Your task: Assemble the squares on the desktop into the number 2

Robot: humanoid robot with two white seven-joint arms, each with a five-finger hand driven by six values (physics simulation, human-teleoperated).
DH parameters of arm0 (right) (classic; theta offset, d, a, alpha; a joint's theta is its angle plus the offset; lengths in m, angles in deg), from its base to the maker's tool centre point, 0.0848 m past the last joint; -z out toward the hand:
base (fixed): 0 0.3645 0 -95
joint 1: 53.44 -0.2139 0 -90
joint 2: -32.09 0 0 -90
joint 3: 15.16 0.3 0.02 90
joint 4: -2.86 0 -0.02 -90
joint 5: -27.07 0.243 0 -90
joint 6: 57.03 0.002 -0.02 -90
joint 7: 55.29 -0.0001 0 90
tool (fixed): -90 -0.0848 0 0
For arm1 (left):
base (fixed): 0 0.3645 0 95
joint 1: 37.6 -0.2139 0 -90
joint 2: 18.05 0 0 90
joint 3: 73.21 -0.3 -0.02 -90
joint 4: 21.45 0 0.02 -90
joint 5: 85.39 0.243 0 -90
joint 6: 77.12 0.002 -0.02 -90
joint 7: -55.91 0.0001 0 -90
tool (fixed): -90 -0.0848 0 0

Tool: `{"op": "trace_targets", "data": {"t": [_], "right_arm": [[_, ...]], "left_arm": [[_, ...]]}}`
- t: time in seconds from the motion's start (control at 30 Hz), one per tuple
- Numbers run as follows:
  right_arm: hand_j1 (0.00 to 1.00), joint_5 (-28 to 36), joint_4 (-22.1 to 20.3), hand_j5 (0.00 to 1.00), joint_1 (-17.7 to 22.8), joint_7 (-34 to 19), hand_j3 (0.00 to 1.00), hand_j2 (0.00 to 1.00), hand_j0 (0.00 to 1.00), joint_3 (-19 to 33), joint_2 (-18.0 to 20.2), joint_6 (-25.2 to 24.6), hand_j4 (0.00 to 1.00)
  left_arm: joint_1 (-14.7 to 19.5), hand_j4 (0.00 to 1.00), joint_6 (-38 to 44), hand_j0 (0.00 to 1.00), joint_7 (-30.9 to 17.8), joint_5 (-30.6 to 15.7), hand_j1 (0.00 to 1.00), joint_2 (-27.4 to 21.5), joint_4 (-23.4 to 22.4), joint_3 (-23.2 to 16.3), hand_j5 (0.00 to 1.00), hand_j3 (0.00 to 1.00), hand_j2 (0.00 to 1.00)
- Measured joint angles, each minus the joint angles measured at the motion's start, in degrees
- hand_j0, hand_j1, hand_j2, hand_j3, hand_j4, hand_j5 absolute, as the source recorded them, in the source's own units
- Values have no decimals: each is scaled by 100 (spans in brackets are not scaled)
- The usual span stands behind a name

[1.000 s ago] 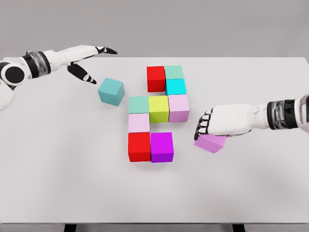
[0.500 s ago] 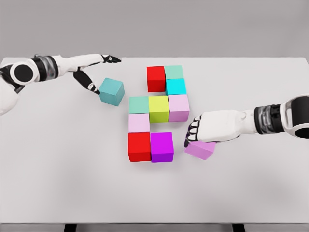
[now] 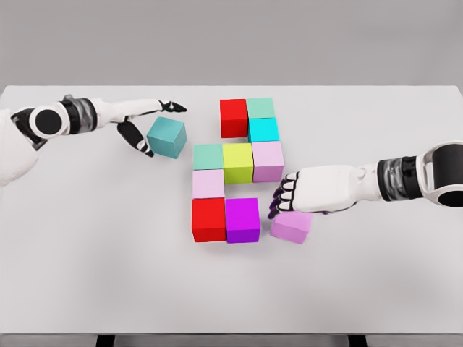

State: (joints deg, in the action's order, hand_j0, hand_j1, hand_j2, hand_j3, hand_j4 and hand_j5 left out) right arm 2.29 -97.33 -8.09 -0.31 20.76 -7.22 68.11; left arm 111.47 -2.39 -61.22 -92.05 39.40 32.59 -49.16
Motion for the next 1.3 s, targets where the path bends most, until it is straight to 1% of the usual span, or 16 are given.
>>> {"op": "trace_targets", "data": {"t": [0.07, 0.13, 0.23, 0.3, 0.37, 0.43, 0.5, 0.57, 0.73, 0.83, 0.93, 1.07, 1.3], "right_arm": [[100, 0, 3, 100, 0, 0, 100, 100, 100, 19, 8, 0, 100], [100, 2, 5, 100, -9, 0, 100, 100, 100, 68, 16, 0, 100], [100, 28, 51, 100, 9, 0, 100, 100, 100, 322, 65, 1, 100], [100, 47, 98, 100, 0, 0, 100, 100, 100, 512, 152, -1, 100], [100, 57, 127, 100, -26, 0, 100, 100, 100, 611, 327, -2, 100], [100, 58, 142, 100, -44, 0, 100, 100, 100, 640, 548, -2, 100], [100, 46, 149, 100, -44, 0, 100, 100, 100, 639, 778, -1, 100], [100, 17, 154, 100, -53, 0, 100, 100, 100, 531, 945, -1, 100], [100, -198, 149, 100, -53, 0, 100, 100, 100, 117, 1082, -1, 100], [100, -263, 134, 100, -79, 0, 100, 100, 100, -136, 1105, -1, 100], [100, -287, 110, 100, -88, 0, 100, 100, 100, -267, 1104, -1, 100], [100, -291, 48, 100, -88, 0, 100, 100, 100, -328, 1029, -2, 100], [100, -292, -6, 100, -88, 0, 100, 100, 100, -346, 853, -2, 100]], "left_arm": [[0, 76, 23, 76, 7, -1, 76, 30, -1, -20, 76, 76, 76], [-9, 68, 70, 68, 10, -5, 68, 88, 0, -30, 68, 68, 68], [-44, 63, 115, 63, 68, -49, 63, 139, 2, 1, 63, 63, 63], [-44, 56, 124, 56, 48, -58, 56, 153, 1, -2, 56, 56, 56], [-44, 51, 124, 51, 23, -62, 51, 160, 1, -13, 51, 51, 51], [-44, 48, 127, 48, 10, -67, 48, 164, 2, -20, 48, 48, 48], [-35, 46, 132, 46, 11, -92, 46, 167, 0, -25, 46, 46, 46], [0, 46, 194, 46, 15, -152, 46, 170, -1, -30, 46, 46, 46], [70, 46, 472, 46, 30, -459, 46, 202, -11, -15, 46, 46, 46], [88, 46, 753, 46, 71, -550, 46, 316, -22, 12, 46, 46, 46], [123, 46, 1020, 46, 203, -605, 46, 467, -52, 33, 46, 46, 46], [158, 46, 1306, 46, 360, -627, 46, 604, -66, 89, 46, 46, 46], [272, 46, 1609, 46, 426, -629, 46, 862, -77, 153, 46, 46, 46]]}}
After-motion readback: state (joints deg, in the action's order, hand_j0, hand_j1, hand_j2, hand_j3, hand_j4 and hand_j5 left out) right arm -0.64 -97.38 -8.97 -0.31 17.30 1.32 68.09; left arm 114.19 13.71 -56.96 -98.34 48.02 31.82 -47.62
